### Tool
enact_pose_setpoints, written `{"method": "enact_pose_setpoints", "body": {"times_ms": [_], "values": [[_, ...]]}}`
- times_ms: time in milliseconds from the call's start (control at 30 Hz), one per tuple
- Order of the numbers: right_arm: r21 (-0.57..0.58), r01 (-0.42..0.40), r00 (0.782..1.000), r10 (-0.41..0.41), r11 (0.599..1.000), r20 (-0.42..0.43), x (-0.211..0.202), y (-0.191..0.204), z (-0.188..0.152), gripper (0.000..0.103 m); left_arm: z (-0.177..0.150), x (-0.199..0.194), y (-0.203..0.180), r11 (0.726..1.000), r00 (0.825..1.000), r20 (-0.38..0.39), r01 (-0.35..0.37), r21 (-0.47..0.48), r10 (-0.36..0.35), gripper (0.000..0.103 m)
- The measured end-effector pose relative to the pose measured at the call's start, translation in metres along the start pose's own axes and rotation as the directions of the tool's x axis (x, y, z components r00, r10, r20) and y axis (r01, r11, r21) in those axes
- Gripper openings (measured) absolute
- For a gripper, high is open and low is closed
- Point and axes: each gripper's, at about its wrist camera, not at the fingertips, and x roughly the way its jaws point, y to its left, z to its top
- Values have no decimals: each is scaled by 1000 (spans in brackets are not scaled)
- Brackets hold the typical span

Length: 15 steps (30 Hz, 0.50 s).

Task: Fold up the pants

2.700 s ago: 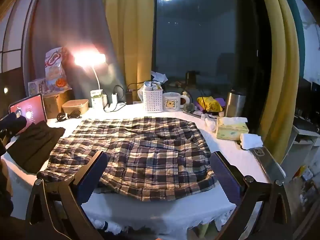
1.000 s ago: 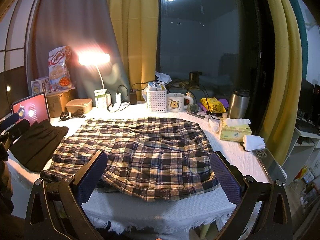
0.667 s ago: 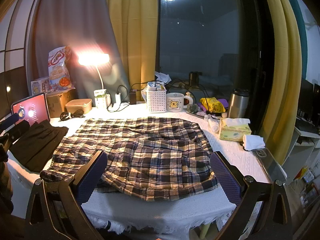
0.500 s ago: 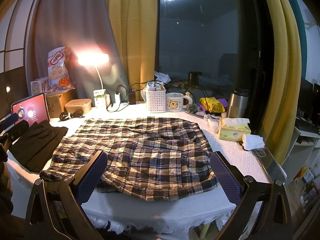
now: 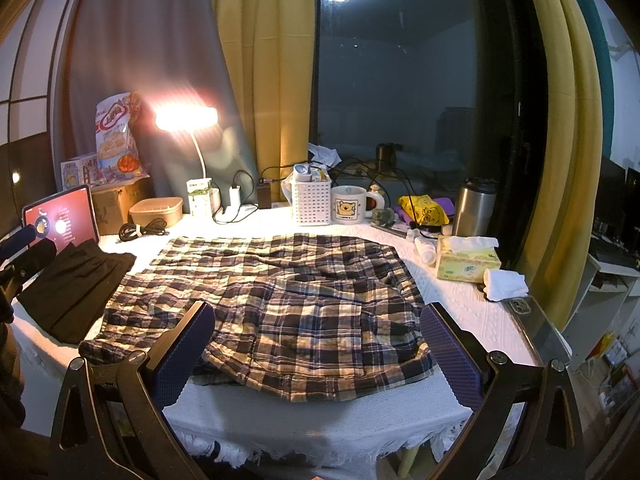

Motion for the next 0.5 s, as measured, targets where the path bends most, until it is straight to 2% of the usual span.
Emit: {"method": "enact_pose_setpoints", "body": {"times_ms": [233, 500], "values": [[-1, -3, 1000, 3, 1000, 1, 0, 0, 0, 103, 0, 0, 1, 1000, 1000, 5, -3, -7, 3, 102], [-41, 2, 1000, -2, 999, 2, 8, -2, 6, 103, -3, 11, -1, 999, 1000, -20, 0, 34, 1, 102]]}}
